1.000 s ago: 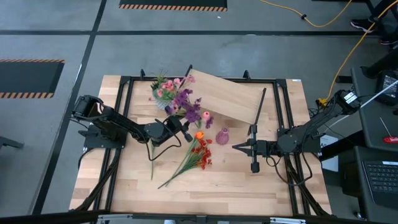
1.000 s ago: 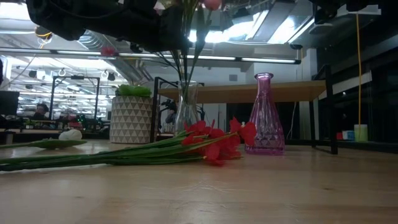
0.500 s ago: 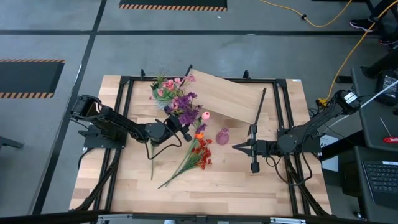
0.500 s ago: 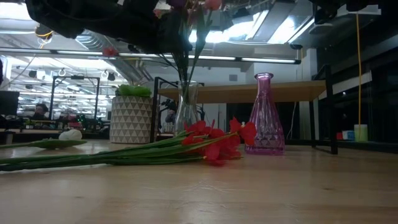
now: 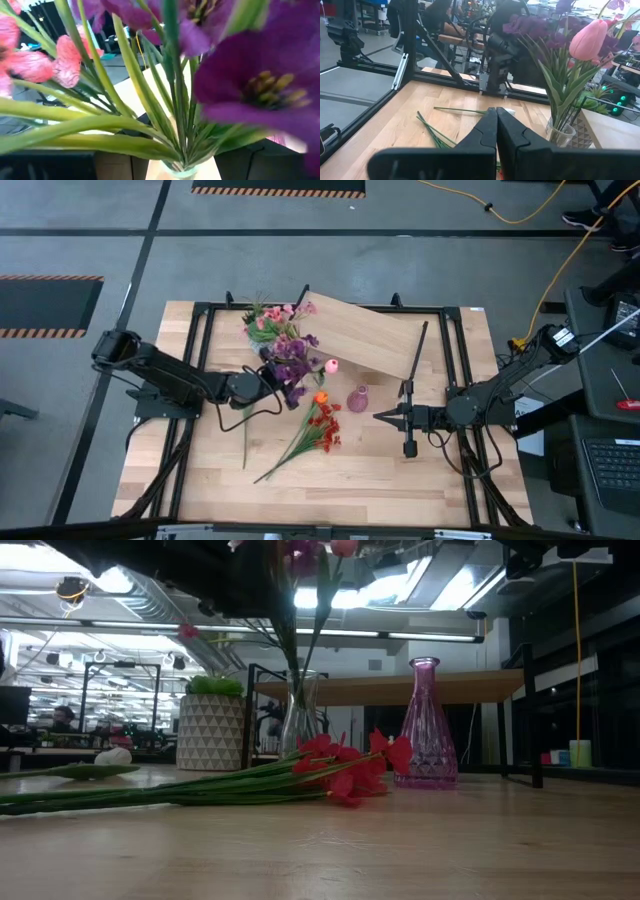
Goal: Pick and place flowers into a vace then onto a shelf
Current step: Put the purple flowers into the transparent vase
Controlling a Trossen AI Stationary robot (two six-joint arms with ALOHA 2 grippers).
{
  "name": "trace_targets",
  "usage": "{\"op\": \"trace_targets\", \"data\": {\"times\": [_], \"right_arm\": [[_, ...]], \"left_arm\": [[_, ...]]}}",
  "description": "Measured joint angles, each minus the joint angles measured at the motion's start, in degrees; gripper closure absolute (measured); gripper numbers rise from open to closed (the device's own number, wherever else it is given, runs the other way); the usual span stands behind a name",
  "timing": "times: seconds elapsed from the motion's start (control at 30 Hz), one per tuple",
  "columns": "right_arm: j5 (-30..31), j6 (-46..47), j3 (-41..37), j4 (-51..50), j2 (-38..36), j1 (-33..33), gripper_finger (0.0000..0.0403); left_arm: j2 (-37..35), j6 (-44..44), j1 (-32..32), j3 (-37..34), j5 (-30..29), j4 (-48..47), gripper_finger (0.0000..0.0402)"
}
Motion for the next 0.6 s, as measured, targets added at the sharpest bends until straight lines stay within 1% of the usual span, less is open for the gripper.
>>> {"op": "trace_targets", "data": {"times": [0.2, 0.4, 0.6], "right_arm": [[0.0, 1.4, 0.0, 0.0, 0.0, 0.0, 0.0402], [0.0, 1.4, 0.0, 0.0, 0.0, 0.0, 0.0402], [0.0, 1.5, 0.0, 0.0, 0.0, 0.0, 0.0402]], "left_arm": [[-3.0, -0.4, 0.1, 0.0, 3.1, -5.4, 0.0229], [-4.3, -1.4, -0.1, 0.0, 3.2, -11.7, 0.0229], [-4.6, -0.8, -0.1, 0.0, 4.1, -13.9, 0.0229]]}}
